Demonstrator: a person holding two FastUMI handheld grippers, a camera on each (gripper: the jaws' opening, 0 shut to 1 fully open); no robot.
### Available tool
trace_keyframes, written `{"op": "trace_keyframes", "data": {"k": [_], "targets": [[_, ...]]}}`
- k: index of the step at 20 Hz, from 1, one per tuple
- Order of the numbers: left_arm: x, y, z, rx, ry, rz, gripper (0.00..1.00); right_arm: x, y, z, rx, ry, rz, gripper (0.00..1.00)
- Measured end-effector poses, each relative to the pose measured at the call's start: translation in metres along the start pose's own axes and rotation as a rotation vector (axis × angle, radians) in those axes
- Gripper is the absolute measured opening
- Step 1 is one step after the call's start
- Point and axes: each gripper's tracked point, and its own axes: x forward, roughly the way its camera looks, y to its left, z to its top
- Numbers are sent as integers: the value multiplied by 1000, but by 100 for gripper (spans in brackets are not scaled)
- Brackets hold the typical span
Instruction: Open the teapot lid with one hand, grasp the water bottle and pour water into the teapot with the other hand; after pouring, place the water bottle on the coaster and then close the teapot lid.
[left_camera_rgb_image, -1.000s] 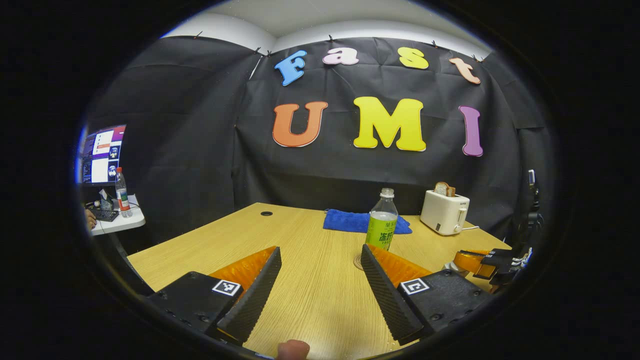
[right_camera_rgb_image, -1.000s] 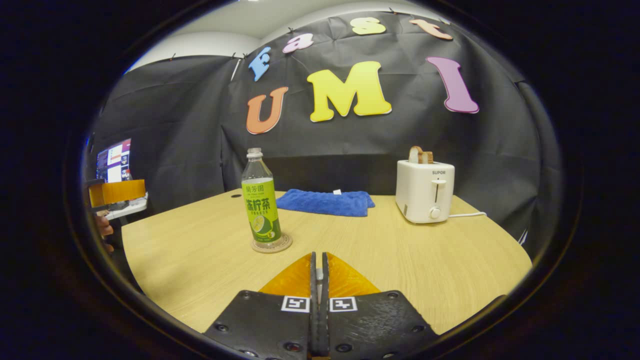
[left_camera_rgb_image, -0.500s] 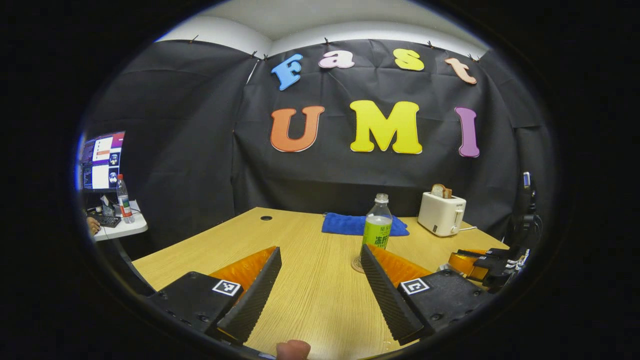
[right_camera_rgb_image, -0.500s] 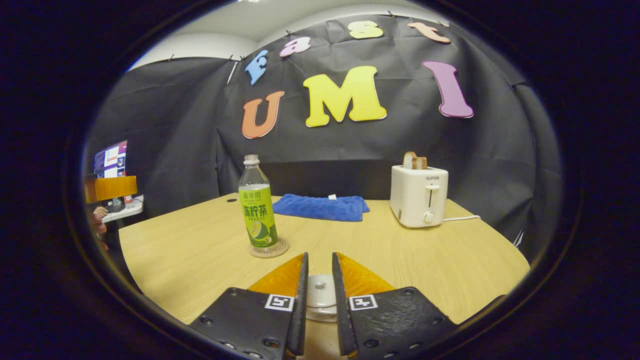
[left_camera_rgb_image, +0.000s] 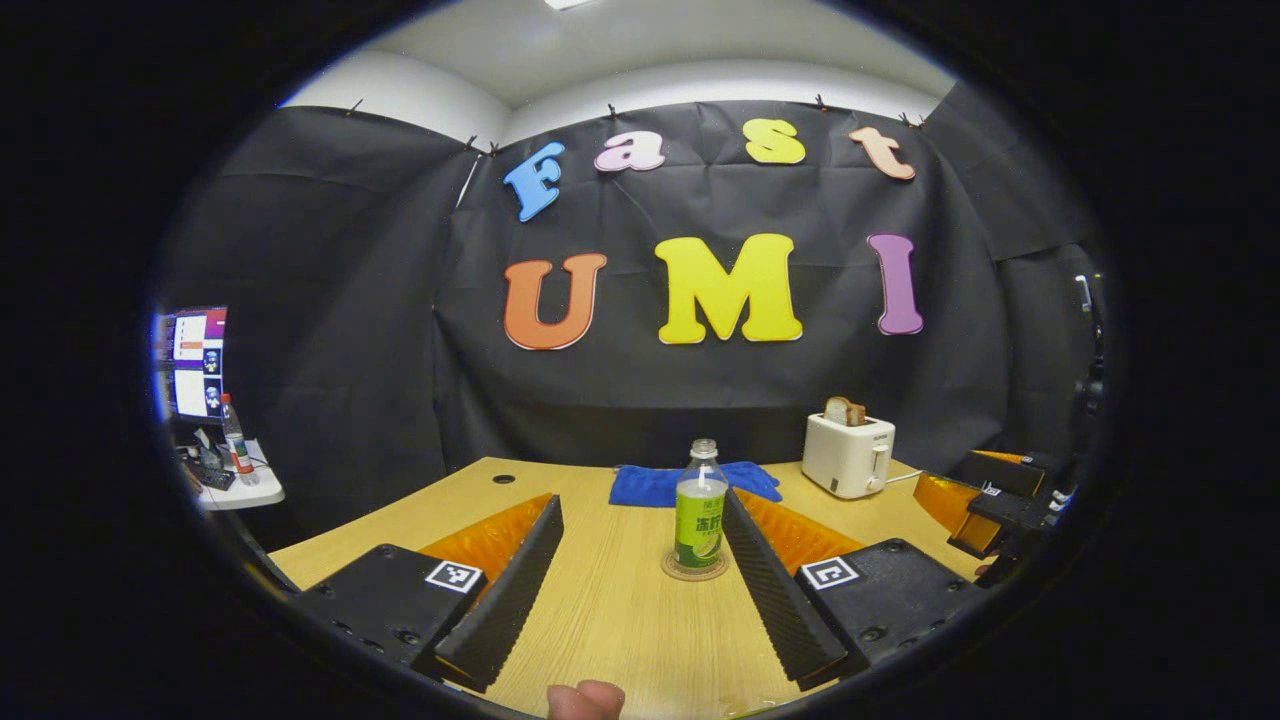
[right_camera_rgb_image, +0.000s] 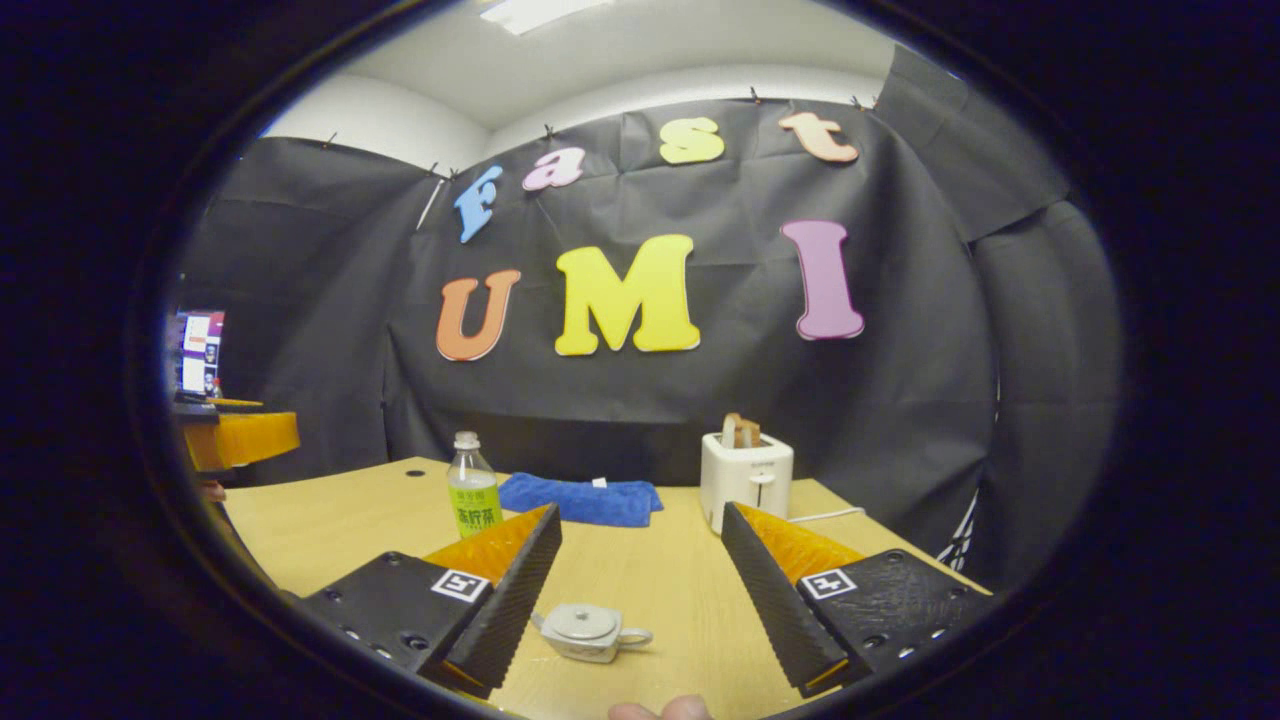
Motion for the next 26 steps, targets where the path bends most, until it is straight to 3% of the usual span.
{"op": "trace_keyframes", "data": {"k": [4, 10, 20, 26], "targets": [[-7, -20, 6, 10, -31, -32, 100, -35, -1, 22, -24, -30, 2, 94], [-32, -37, 10, 9, -74, -51, 99, -63, -5, 22, 16, -50, -36, 97], [-40, -33, -26, 11, -23, -46, 100, -70, 3, 20, 27, -58, -66, 97], [-43, -25, -17, -13, -53, -37, 100, -73, 9, 26, 46, -81, -78, 96]]}}
